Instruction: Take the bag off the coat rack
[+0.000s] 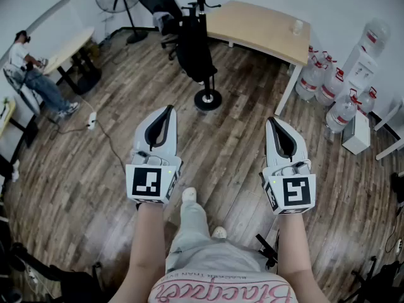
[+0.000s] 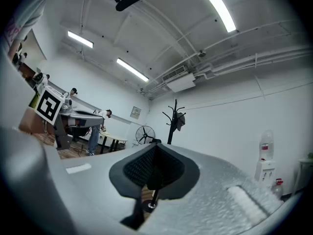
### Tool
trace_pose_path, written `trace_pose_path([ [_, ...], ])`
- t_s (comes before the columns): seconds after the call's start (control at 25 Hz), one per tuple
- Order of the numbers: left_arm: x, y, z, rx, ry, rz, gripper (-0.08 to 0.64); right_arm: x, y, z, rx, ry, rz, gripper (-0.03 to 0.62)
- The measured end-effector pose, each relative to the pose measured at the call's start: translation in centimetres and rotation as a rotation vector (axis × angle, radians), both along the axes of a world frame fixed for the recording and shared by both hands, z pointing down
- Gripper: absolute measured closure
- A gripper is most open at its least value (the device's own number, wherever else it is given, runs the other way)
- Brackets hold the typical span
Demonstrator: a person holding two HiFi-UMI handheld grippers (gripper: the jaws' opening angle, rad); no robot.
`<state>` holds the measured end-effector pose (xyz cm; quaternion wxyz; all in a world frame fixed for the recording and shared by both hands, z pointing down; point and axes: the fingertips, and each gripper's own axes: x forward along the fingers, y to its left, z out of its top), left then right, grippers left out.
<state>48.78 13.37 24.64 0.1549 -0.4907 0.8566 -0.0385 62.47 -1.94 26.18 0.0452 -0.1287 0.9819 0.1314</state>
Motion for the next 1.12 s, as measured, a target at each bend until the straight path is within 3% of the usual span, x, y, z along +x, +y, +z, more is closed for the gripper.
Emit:
trace_pose_path([
  [0.24, -2.3, -1.2, 0.2, 0.001, -0.007, 0.008, 0.56, -2.1, -1.9, 0.6, -0.013, 0.013, 0.012, 0.592],
  [0.48, -7.4, -2.2, 0.7, 0.011, 0.01, 0.016, 0.56, -6.7, -2.1, 0.6, 0.018, 0.018, -0.013, 0.592],
  [0.8, -17.6, -4.9, 1.4, 0.022, 0.033, 0.047, 0.56, -16.6, -4.9, 1.1, 0.037, 0.045, 0.04, 0.598],
  [1.12, -29.3, -6.6, 1.5, 0.032, 0.05, 0.076, 0.56, -27.6, -6.3, 0.0, 0.006, 0.005, 0.078, 0.598],
])
